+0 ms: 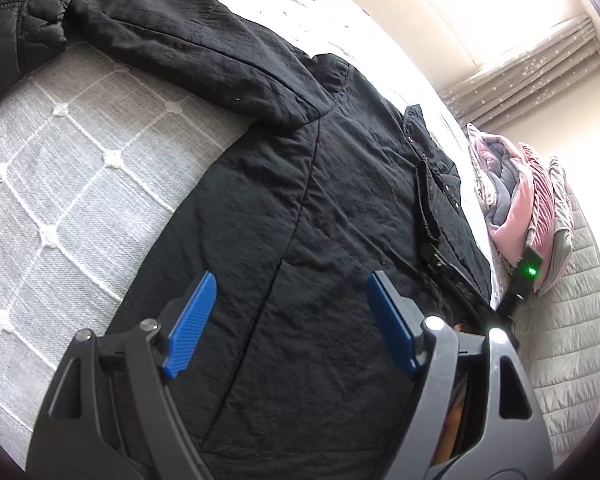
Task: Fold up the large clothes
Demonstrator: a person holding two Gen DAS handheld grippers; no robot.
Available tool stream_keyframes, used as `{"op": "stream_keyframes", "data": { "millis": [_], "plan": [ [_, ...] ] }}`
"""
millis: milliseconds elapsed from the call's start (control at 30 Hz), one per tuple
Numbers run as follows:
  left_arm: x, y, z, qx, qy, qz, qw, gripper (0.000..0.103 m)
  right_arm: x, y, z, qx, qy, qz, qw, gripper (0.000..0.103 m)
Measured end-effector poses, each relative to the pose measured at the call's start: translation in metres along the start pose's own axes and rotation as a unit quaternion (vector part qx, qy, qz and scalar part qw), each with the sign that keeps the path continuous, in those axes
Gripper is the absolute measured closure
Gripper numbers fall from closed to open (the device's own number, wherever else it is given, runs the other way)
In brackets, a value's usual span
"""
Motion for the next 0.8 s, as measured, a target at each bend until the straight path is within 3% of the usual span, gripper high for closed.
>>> {"op": "stream_keyframes", "data": {
  "millis": [67,200,333,467,567,633,700,800],
  "plan": [
    [-0.002,0.002,0.001,0.003,-0.001,0.006,1.0,0.025,-0.003,-0.001,0.003,0.008,0.03,-0.006,1.0,0.049],
    [-0.004,0.003,0.001,0.006,0.002,0.009,0.9999,0.025,-0.007,-0.006,-0.022,-0.019,-0.005,0.0,1.0,0.049],
    [-0.018,0.012,0.005,0.017,0.019,0.014,0.9996,0.025,-0.023,-0.005,-0.01,-0.033,-0.033,0.032,0.998,0.049],
    [-0.053,0.038,0.018,0.062,0.064,0.054,0.9946,0.025,-0.017,-0.036,0.046,-0.046,-0.038,0.035,0.998,0.043],
    [-0.082,0.067,0.028,0.105,0.113,0.11,0.982,0.025,0.007,-0.074,0.097,-0.066,-0.014,-0.014,0.998,0.042],
    [-0.089,0.088,0.031,0.136,0.117,0.129,0.9754,0.025,0.021,-0.103,0.137,-0.056,-0.006,-0.044,0.997,0.039],
    [-0.09,0.111,0.022,0.14,0.105,0.121,0.9771,0.025,0.027,-0.121,0.164,-0.035,0.009,-0.058,0.998,0.035],
    [-0.1,0.136,-0.004,0.12,0.14,0.134,0.9736,0.025,0.038,-0.14,0.189,0.008,0.021,-0.078,0.997,0.031]
  ]
}}
Point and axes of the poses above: each gripper's, at about its wrist camera, not at the fingertips, and z roughly against the way its jaws point, x to its right, y to its top, the point moved 1 cm from there along -z, roughly the way its jaws point, and after that the axes turned 1 degree about x, right-handed, at the moved point
